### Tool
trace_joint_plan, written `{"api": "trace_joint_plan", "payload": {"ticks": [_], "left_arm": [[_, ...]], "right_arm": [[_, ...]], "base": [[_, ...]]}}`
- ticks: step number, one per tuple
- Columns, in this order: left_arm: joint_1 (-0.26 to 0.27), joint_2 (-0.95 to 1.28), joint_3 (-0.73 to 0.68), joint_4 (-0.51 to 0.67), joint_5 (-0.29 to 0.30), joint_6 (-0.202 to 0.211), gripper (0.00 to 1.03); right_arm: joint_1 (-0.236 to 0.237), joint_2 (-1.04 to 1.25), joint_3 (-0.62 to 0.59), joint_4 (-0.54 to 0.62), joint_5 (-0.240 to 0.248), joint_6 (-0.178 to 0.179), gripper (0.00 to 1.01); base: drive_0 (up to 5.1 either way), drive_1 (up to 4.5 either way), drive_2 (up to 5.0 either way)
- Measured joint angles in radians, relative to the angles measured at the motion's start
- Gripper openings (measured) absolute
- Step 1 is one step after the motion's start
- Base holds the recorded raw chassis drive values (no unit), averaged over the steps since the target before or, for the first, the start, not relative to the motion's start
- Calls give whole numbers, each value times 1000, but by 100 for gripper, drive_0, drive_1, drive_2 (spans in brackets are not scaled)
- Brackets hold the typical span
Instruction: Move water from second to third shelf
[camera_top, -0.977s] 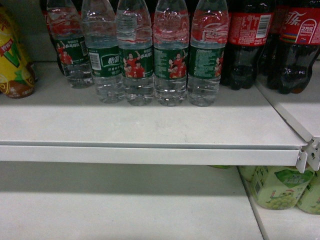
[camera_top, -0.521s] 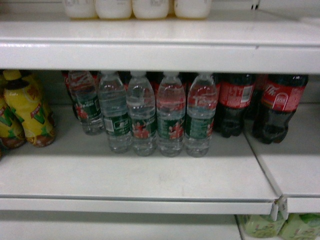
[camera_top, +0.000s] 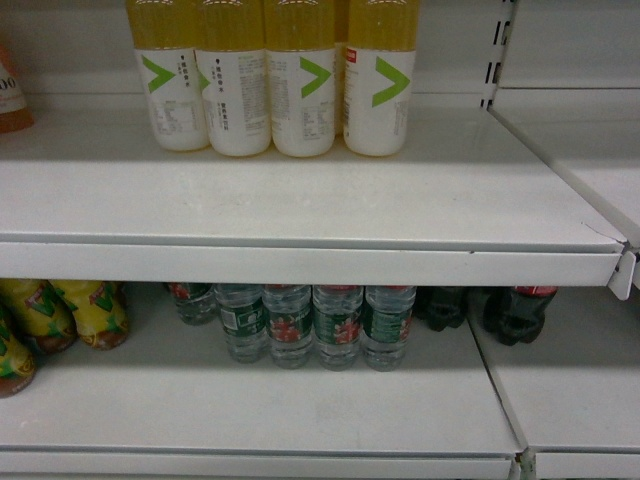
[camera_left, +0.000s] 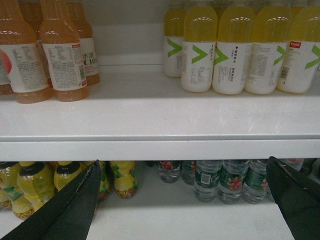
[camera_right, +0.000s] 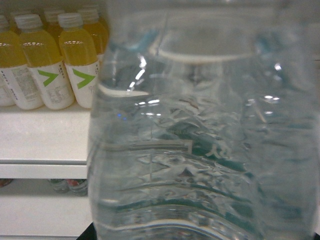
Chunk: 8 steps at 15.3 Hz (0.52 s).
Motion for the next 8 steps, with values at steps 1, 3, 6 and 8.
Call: {"api": "trace_joint_plan", "payload": {"ticks": [1, 3, 6, 8], "left_arm": [[0, 0, 0, 0, 0, 0, 98], [0, 0, 0, 0, 0, 0, 98], [0, 0, 0, 0, 0, 0, 98], [0, 0, 0, 0, 0, 0, 98]], "right_arm": [[0, 0, 0, -1, 0, 0, 43], [0, 0, 0, -1, 0, 0, 43], [0, 0, 0, -1, 0, 0, 43], [0, 0, 0, -1, 0, 0, 43]], "base": [[0, 0, 0], [0, 0, 0], [0, 0, 0], [0, 0, 0]]}}
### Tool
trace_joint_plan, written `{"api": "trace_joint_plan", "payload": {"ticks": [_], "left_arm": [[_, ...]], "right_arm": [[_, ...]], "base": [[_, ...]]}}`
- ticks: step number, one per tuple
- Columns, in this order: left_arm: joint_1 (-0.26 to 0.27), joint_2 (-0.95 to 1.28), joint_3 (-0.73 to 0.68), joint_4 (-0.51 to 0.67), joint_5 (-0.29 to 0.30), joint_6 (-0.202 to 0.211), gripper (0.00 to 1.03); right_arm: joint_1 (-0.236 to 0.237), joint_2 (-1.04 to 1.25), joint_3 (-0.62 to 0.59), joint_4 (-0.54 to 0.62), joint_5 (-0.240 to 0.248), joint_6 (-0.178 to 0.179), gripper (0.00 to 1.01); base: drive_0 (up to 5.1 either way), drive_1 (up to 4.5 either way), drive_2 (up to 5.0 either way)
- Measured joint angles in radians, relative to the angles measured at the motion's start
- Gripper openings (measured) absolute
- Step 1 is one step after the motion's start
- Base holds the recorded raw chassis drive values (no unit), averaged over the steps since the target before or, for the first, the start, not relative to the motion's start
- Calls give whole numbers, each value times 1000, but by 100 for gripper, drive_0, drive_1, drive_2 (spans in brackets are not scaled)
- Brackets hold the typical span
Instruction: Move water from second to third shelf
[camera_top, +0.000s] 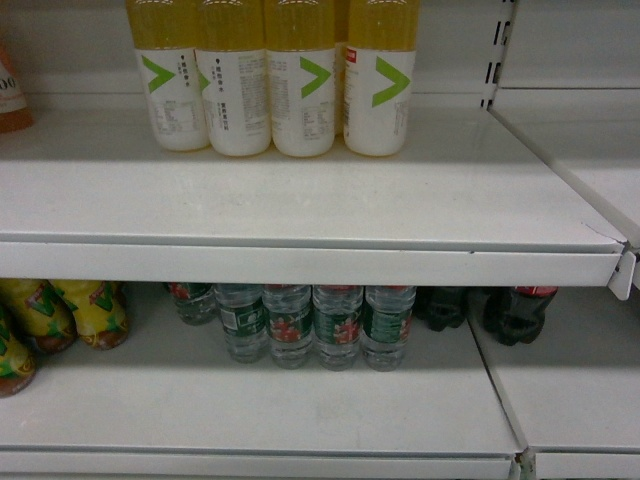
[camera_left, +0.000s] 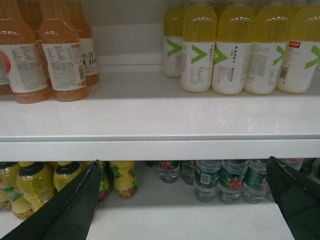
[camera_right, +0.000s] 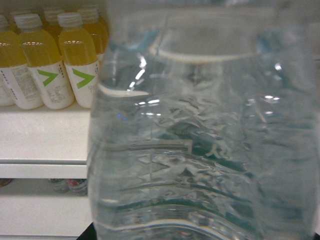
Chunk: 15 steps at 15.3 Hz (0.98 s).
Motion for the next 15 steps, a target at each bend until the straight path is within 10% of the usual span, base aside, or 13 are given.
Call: {"api": "trace_joint_plan", "payload": {"ticks": [15], "left_arm": [[0, 0, 0, 0, 0, 0, 98]], "right_arm": [[0, 0, 0, 0, 6, 0, 43]], "base": [[-334, 166, 166]]}}
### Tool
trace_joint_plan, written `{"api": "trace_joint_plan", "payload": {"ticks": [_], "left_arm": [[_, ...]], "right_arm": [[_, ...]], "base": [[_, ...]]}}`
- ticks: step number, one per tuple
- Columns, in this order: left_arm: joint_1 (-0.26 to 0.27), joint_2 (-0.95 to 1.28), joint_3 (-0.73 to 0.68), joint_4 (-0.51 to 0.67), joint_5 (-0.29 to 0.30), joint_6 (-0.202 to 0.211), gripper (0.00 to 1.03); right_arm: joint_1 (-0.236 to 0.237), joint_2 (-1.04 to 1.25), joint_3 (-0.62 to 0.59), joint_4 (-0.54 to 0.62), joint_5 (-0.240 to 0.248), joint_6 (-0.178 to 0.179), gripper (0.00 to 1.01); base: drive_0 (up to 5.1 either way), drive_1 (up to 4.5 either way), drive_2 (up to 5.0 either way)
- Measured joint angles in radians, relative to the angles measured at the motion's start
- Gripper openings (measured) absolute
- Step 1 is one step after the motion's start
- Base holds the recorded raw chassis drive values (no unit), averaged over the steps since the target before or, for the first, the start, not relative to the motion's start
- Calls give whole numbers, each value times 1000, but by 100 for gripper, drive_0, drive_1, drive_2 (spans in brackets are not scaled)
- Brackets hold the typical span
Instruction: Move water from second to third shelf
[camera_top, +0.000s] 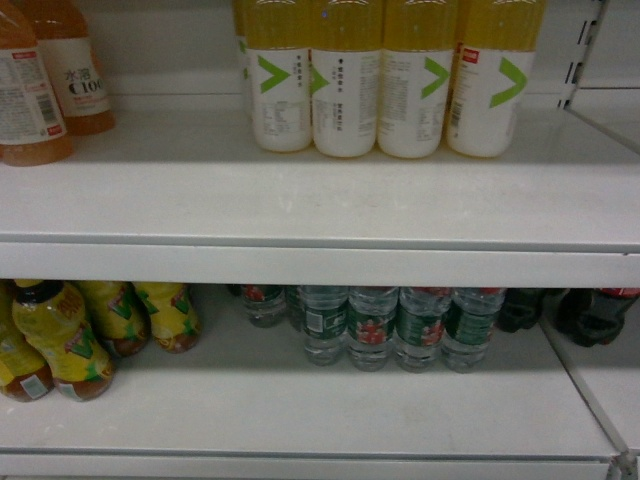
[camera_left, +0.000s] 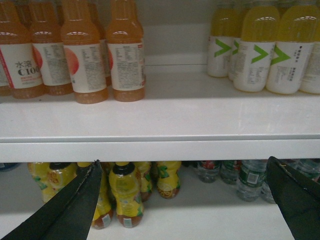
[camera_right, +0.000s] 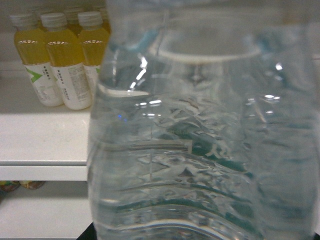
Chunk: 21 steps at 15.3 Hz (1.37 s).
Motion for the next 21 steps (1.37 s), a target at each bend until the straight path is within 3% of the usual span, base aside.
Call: {"api": "trace_joint_plan", "payload": {"ticks": [21], "left_arm": [[0, 0, 0, 0, -1, 0, 98]], "right_arm": [[0, 0, 0, 0, -3, -3, 43]], "base": [[-448, 218, 218]]}}
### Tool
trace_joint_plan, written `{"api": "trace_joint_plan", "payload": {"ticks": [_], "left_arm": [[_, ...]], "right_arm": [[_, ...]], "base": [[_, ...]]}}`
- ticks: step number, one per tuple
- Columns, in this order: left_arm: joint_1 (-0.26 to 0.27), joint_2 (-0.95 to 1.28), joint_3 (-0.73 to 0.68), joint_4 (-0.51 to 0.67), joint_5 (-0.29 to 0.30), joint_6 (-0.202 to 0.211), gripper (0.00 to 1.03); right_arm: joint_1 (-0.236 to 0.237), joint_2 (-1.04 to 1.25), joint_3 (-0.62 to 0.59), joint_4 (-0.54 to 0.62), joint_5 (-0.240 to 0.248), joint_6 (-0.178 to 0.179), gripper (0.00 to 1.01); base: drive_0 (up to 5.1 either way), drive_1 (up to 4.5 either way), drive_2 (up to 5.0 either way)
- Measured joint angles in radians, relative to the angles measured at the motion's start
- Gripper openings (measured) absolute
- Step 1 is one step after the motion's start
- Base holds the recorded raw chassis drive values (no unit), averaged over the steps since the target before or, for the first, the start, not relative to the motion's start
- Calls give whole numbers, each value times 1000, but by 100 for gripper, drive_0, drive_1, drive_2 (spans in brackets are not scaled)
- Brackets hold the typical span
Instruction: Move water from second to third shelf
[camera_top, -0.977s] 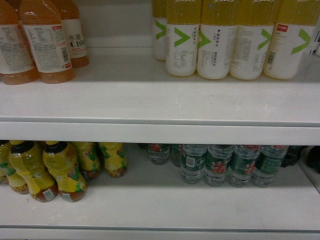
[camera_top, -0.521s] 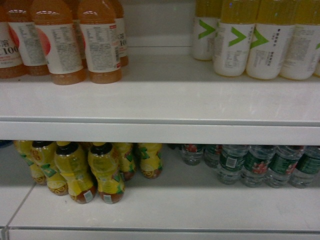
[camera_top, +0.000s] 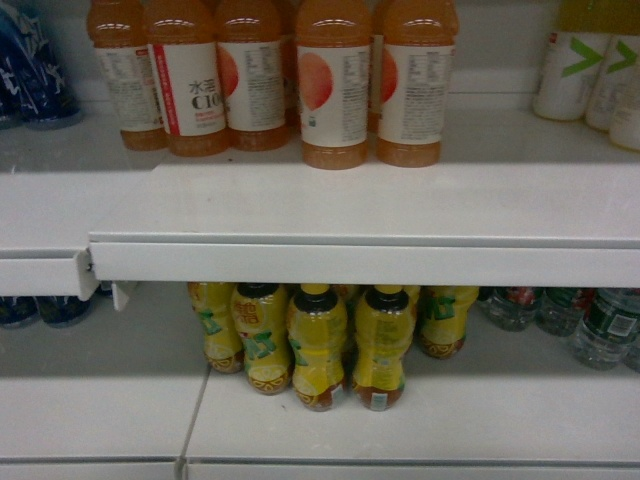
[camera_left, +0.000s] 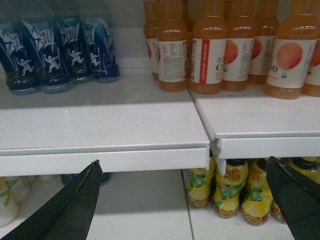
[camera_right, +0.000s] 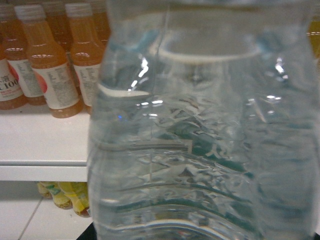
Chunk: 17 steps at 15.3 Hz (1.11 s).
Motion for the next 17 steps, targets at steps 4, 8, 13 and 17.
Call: {"api": "trace_joint_plan", "payload": {"ticks": [4, 8, 13, 17], "left_arm": [[0, 0, 0, -2, 0, 0, 98], [0, 0, 0, -1, 0, 0, 98], [0, 0, 0, 0, 0, 0, 98], [0, 0, 0, 0, 0, 0, 98]], "right_arm": [[0, 0, 0, 1, -1, 0, 43], [0, 0, 0, -1, 0, 0, 43], [0, 3, 0, -2, -1, 0, 43], [0, -1, 0, 2, -1, 0, 43]], "base": [[-461, 221, 221], [-462, 221, 221], [-461, 223, 223], [-469, 216, 216]]}}
